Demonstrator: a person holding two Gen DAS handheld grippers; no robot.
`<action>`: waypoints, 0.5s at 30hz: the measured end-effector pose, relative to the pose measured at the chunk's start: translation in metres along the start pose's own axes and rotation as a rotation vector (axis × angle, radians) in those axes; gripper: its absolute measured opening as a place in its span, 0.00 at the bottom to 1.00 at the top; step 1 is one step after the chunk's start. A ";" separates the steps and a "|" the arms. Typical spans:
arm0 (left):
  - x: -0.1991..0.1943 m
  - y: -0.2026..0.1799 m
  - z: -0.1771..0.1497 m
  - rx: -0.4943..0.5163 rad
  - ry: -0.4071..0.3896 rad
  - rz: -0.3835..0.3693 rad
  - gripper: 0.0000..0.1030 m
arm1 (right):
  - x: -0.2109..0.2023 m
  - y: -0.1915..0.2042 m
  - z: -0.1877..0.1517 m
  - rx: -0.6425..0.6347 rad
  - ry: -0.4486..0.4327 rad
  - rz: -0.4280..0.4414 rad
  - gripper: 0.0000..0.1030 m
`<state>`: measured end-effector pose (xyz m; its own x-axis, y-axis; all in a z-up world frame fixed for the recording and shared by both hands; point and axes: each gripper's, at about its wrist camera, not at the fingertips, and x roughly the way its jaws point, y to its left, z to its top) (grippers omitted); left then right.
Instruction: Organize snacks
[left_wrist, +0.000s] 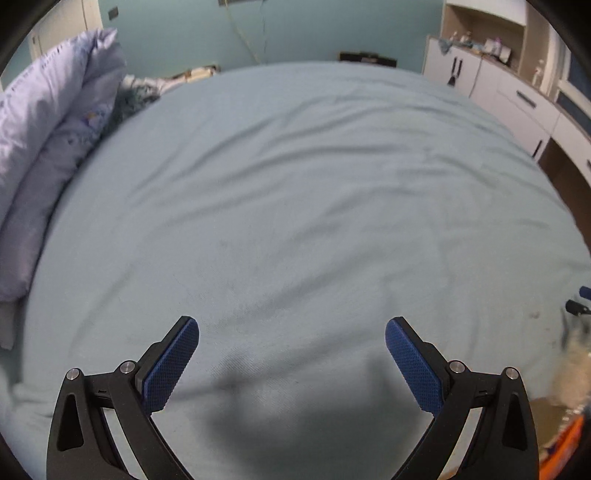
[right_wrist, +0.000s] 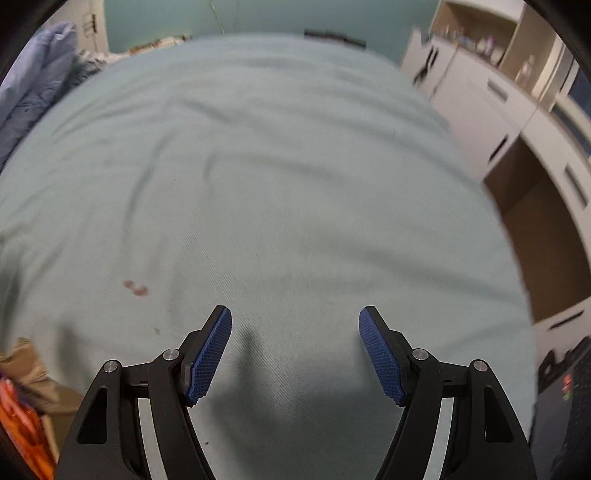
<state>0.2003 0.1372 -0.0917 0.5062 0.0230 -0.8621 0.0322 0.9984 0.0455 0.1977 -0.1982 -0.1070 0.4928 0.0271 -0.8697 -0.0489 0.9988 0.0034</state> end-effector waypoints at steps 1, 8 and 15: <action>0.003 0.000 0.001 0.000 0.005 -0.008 1.00 | 0.013 0.000 -0.002 0.011 0.041 -0.001 0.69; 0.039 -0.025 -0.003 0.163 0.062 -0.045 1.00 | 0.043 0.005 -0.004 0.040 0.040 0.037 0.99; 0.056 -0.029 -0.006 0.163 0.038 -0.104 1.00 | 0.046 0.003 -0.020 -0.055 -0.157 0.038 1.00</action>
<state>0.2227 0.1103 -0.1448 0.4603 -0.0752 -0.8846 0.2239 0.9740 0.0337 0.2023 -0.1948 -0.1566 0.6194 0.0747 -0.7815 -0.1152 0.9933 0.0036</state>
